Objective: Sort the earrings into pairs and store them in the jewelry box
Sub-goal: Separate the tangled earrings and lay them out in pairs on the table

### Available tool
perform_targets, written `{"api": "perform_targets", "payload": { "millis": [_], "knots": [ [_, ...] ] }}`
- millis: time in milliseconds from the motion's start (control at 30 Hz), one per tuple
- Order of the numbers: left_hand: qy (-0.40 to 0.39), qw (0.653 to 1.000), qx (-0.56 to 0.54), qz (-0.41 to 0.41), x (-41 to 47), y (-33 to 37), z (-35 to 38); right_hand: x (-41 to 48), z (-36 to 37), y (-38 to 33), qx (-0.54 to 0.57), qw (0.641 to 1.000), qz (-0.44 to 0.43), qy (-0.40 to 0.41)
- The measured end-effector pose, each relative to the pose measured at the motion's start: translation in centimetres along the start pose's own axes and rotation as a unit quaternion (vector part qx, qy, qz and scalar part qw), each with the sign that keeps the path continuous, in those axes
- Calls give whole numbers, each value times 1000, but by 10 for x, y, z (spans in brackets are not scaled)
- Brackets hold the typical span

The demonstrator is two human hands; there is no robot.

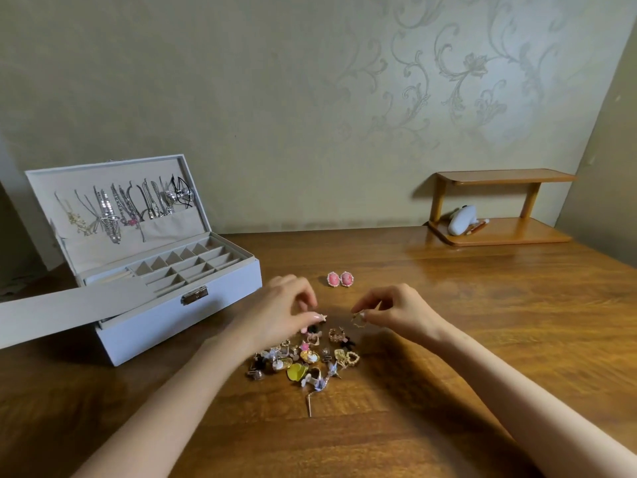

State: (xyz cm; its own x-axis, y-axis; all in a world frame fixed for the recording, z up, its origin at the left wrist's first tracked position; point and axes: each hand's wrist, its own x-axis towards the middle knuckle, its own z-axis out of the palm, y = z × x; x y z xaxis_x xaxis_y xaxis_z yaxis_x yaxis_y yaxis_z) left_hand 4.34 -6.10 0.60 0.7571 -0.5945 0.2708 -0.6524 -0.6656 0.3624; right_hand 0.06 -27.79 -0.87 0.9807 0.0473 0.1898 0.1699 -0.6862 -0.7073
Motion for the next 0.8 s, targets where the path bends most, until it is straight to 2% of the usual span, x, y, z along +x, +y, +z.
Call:
{"api": "perform_targets", "payload": {
  "millis": [100,267,533,667,800],
  "knots": [
    [-28,998,-6,-55,-3,-22,-12,3,4,-5,9,1000,-17,-15],
    [-79,991,-35,-102,-10,-44,-15,10,14,-16,24,998,-36,-34],
    [-100,986,-69,-113,-16,-49,-19,18,23,-21,71,996,-24,-52],
    [-174,979,-35,-103,-19,-42,-20,18,23,-13,108,993,4,-50],
    [-231,965,-59,-106,-21,-42,-20,15,24,-9,99,994,-1,-52]
  ]
}}
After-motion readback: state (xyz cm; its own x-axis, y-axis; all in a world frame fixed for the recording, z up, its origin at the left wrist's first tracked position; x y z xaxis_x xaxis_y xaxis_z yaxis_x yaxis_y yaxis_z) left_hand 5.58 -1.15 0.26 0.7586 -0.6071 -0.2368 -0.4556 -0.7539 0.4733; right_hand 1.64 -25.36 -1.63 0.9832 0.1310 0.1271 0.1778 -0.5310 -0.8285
